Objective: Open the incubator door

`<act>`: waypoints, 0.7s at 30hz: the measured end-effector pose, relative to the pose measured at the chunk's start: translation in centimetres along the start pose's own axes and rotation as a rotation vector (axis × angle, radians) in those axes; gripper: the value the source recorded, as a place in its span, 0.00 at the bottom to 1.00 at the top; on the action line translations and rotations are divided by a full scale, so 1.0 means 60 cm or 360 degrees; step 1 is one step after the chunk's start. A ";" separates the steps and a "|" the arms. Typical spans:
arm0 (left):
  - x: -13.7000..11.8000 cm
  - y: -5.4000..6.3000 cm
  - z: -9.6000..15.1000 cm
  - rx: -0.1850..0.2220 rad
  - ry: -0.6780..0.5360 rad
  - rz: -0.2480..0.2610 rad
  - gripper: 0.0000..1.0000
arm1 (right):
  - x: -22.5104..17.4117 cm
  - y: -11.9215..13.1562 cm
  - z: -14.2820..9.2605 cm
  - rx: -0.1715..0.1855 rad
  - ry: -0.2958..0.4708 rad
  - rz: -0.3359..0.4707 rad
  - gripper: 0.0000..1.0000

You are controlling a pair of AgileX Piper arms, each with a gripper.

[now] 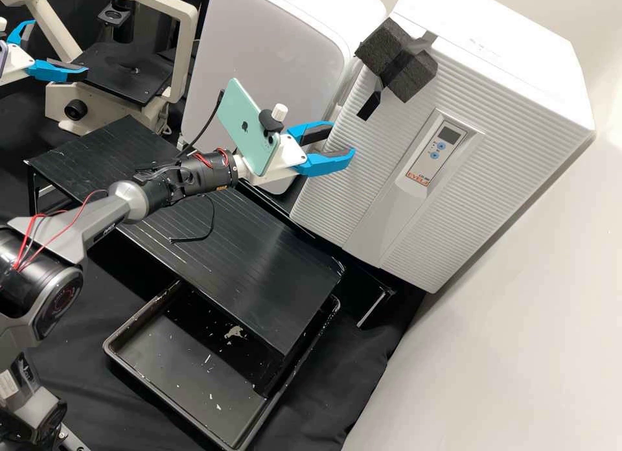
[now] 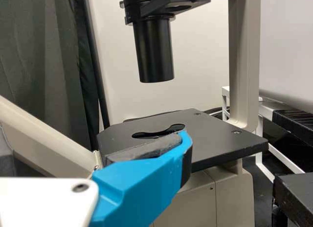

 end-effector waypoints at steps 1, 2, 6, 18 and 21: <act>0.000 0.000 0.000 0.0000 0.0000 0.0000 1.00 | 0.000 0.000 0.002 -0.0004 -0.0001 -0.0003 0.00; 0.000 0.000 0.000 0.0000 0.0000 0.0000 1.00 | -0.001 0.002 0.003 -0.0006 -0.0003 -0.0007 0.00; 0.000 0.000 0.000 0.0000 0.0000 0.0000 1.00 | -0.007 0.008 0.010 -0.0037 0.0007 -0.0012 0.00; 0.000 0.000 0.000 0.0000 0.0000 0.0000 1.00 | -0.051 0.054 0.032 0.0000 0.0000 -0.0005 0.00; 0.000 0.000 0.000 0.0000 0.0000 0.0000 1.00 | -0.068 0.070 0.040 0.0023 0.0002 0.0001 0.00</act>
